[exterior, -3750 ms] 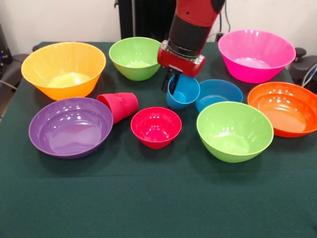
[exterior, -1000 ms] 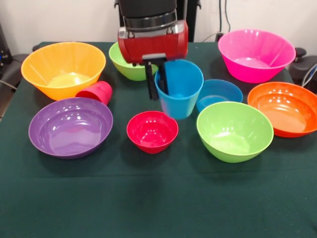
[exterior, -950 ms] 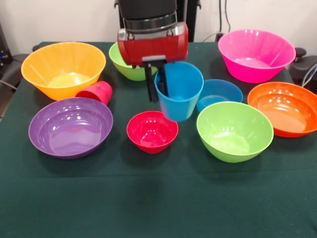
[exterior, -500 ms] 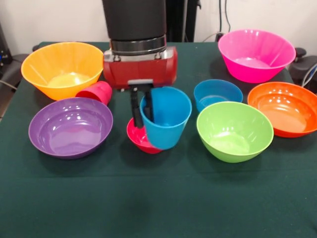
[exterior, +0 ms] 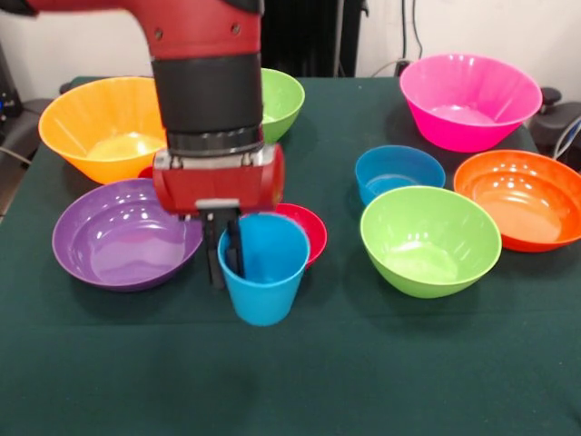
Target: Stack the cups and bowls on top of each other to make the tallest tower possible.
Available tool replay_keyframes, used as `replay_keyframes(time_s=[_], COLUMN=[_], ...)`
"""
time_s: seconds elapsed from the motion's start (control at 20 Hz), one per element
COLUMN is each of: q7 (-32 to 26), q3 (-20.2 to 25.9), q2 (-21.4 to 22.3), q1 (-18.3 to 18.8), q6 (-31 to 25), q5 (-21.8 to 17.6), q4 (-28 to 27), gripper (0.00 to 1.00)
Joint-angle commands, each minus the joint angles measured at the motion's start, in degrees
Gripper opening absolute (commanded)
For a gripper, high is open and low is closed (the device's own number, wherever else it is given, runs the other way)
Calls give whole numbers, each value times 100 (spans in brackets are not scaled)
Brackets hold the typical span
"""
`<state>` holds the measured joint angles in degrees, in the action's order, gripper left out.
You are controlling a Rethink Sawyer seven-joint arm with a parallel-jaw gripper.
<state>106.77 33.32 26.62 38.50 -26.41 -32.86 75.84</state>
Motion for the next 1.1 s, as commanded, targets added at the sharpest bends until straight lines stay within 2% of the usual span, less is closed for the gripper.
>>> replay_keyframes(time_s=[0.05,0.2,0.4,0.6,0.8,0.95,1.1], q7=[-820,-712,-450,-365,-327,-232,-209], q3=[111,103,-168,-150,-279,-661,-939], q2=[-725,-919,-1116,-1277,-1319,-1321,-1185], q1=[-21,-9,-148,-36,-90,-343,-518], q6=[590,884,1135,1362,883,-42,-532], q5=[-679,-828,-1046,-1116,-951,-676,-565], q4=[-171,-181,-260,-128,-110,-240,-286], gripper=[0,0,0,0,0,0,0])
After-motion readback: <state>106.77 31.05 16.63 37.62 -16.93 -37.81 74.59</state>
